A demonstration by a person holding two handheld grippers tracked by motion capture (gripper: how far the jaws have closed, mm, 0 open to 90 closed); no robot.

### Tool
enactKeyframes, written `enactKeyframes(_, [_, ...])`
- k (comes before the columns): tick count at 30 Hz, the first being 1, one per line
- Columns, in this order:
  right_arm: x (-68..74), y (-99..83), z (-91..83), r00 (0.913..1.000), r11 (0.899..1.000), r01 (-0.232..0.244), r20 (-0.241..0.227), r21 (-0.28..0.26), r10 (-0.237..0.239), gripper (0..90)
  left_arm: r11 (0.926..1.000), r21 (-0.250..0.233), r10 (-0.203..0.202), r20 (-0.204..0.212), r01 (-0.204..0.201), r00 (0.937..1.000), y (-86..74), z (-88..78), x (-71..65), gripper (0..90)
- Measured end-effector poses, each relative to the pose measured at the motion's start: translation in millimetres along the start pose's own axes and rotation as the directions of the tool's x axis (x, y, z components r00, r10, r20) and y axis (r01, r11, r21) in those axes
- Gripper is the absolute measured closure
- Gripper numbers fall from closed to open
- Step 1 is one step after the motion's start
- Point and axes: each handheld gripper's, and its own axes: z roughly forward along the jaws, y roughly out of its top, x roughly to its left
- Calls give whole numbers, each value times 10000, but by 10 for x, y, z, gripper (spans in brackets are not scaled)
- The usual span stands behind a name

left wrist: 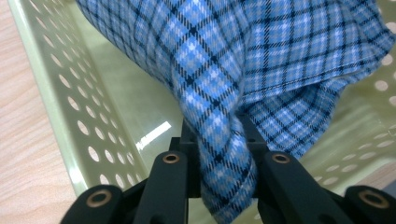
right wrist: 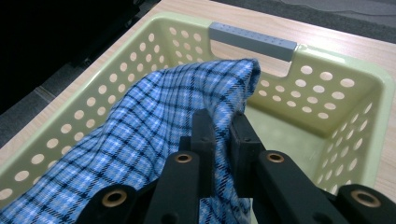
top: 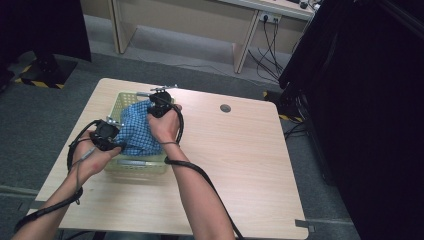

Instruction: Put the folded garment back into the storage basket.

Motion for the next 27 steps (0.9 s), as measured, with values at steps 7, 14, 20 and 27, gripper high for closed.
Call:
enactKeyframes(7, [-2, -17, 50, 10000, 9998, -33, 14, 205, 33, 833, 9997, 246, 11, 62, -13, 10000, 3, 40, 9, 776])
enactKeyframes(14, [-9, -35, 101, 9999, 9992, -97, 50, 381, 95, 833, 9986, 526, 51, 67, -55, 10000, 14, 79, 15, 775])
enactKeyframes(20, [-8, -41, 133, 9999, 9985, -140, 72, 535, 137, 832, 9974, 719, 97, 47, -100, 9999, 15, 112, 20, 774])
enactKeyframes(27, [-15, -53, 167, 9997, 9974, -211, 100, 692, 205, 831, 9960, 883, 128, 77, -134, 9999, 20, 137, 21, 772])
